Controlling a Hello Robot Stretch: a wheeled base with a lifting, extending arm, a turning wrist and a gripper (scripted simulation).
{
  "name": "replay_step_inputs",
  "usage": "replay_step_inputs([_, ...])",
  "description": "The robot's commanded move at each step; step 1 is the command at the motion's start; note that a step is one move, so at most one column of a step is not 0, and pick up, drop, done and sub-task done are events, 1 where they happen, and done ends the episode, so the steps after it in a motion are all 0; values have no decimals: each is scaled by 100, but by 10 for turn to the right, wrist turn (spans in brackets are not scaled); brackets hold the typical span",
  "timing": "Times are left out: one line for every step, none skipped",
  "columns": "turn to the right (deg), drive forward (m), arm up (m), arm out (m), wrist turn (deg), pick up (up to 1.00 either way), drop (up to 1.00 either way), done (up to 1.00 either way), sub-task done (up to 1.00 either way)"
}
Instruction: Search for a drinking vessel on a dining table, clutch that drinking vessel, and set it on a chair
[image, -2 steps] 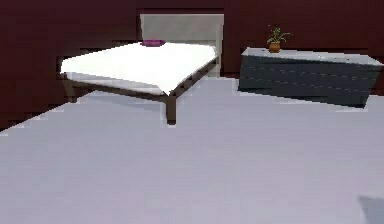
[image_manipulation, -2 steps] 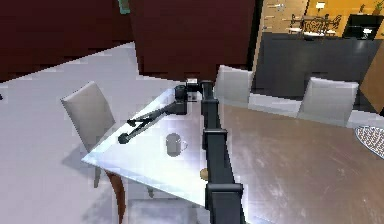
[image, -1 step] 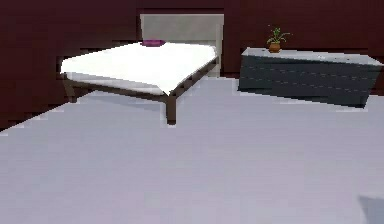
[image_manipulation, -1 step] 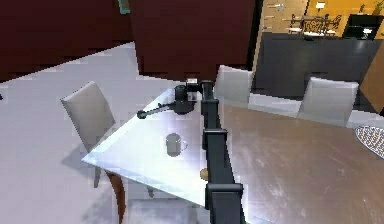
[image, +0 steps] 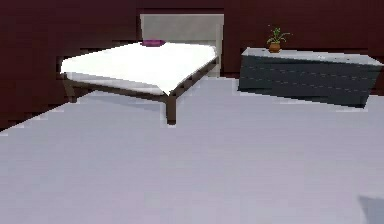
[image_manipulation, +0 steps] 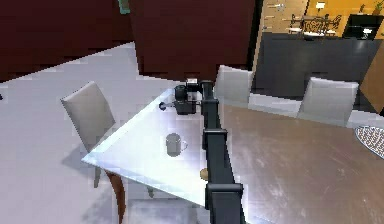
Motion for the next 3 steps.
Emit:
replay_step_inputs([0, 0, -30, 0, 0, 0, 0, 0, 0])
replay_step_inputs([0, 0, 0, 0, 0, 100, 0, 0, 0])
replay_step_inputs([0, 0, 10, 0, 0, 0, 0, 0, 0])
